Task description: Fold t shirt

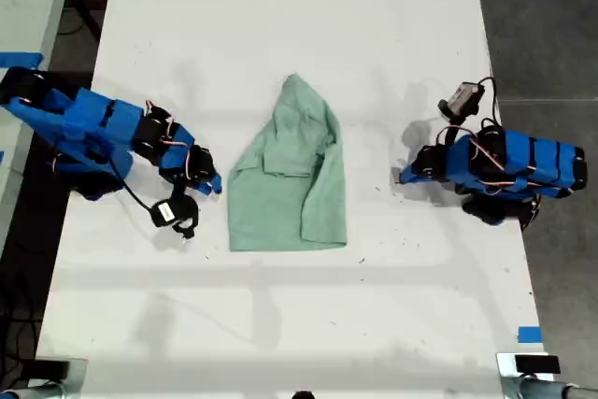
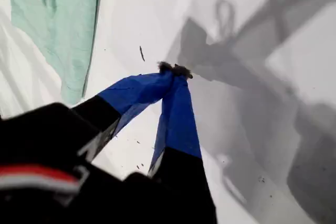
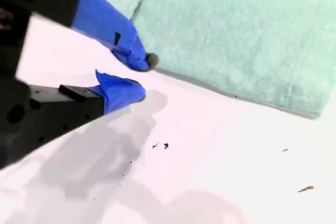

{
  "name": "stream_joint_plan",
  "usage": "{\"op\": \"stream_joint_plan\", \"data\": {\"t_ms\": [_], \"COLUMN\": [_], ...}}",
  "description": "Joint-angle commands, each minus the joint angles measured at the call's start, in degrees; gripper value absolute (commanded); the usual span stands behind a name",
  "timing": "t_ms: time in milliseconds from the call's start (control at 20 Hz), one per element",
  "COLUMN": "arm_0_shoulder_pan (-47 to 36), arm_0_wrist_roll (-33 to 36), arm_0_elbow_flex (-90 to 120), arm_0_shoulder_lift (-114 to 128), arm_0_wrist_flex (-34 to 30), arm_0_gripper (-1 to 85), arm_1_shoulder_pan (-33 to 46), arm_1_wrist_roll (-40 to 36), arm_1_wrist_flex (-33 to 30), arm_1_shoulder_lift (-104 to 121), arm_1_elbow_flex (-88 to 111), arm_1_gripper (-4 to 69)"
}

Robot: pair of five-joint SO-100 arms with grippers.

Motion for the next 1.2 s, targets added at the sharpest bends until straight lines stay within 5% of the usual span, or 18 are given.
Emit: {"op": "stream_joint_plan", "data": {"t_ms": [0,200,250,300,450,700,1050,1150], "arm_0_shoulder_pan": [1.8,2.5,1.9,0.9,0.0,0.5,-1.8,-2.9], "arm_0_wrist_roll": [-1.5,-1.9,-1.5,-0.4,1.0,1.8,12.4,16.5], "arm_0_elbow_flex": [-14.6,-25.8,-26.2,-26.5,-29.1,-54.8,-77.5,-79.0], "arm_0_shoulder_lift": [-16.5,-31.0,-32.8,-34.8,-36.7,-37.9,-49.7,-51.8], "arm_0_wrist_flex": [2.2,5.4,5.0,4.9,6.9,30.7,31.4,25.6], "arm_0_gripper": [15.6,17.9,15.3,3.0,-0.2,-0.2,-0.2,-0.2], "arm_1_shoulder_pan": [-0.5,-0.5,-0.5,-0.6,-0.7,-0.6,-0.7,-0.7], "arm_1_wrist_roll": [0.1,0.1,0.1,0.1,0.1,0.2,0.2,0.2], "arm_1_wrist_flex": [-0.6,-0.6,-0.5,-0.5,-0.5,-0.5,-0.5,-0.5], "arm_1_shoulder_lift": [0.4,0.4,0.4,0.4,0.4,0.4,0.4,0.4], "arm_1_elbow_flex": [0.4,0.4,0.4,0.4,0.4,0.4,0.4,0.4], "arm_1_gripper": [-1.9,-1.9,-1.9,-1.9,-1.9,-1.9,-1.9,-1.9]}}
